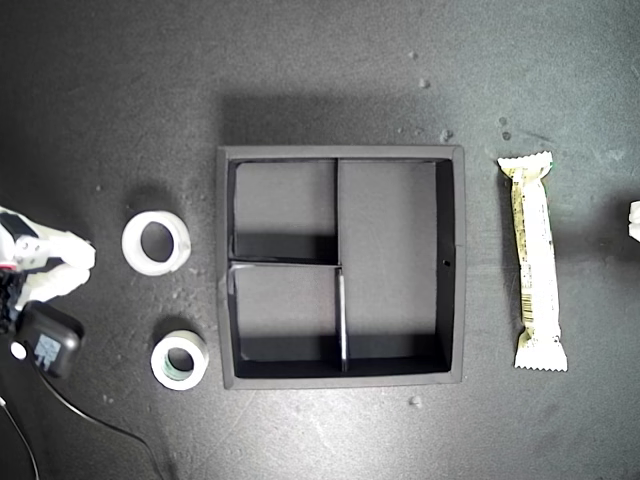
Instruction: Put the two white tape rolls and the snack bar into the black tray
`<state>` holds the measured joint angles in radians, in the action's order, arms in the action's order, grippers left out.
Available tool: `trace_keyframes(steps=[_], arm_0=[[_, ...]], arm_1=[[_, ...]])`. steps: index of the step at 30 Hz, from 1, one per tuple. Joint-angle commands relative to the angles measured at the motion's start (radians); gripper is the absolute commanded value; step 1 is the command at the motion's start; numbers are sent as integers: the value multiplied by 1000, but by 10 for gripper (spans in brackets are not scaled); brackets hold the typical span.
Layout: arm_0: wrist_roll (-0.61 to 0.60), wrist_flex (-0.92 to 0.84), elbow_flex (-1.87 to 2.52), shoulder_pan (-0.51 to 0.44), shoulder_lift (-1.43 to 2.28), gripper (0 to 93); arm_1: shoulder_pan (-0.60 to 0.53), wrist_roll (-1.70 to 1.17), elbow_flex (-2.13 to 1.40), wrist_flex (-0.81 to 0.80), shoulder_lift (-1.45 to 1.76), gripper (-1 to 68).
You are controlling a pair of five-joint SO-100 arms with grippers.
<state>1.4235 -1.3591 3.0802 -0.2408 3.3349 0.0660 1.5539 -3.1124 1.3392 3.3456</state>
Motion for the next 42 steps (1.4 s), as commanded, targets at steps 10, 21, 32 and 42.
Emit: trace_keyframes(steps=[10,21,32,42], arm_0=[[150,12,58,-9,49,0],[222,72,58,-21,49,16],[66,97,-193,5,49,1],[-284,420,-546,31,-445,80]], arm_1=[[87,-97,-12,-49,6,-2],[184,160,-12,-218,5,-3],[158,-112,-8,-511,5,-4],[117,-403,196,-558,-6,-2]])
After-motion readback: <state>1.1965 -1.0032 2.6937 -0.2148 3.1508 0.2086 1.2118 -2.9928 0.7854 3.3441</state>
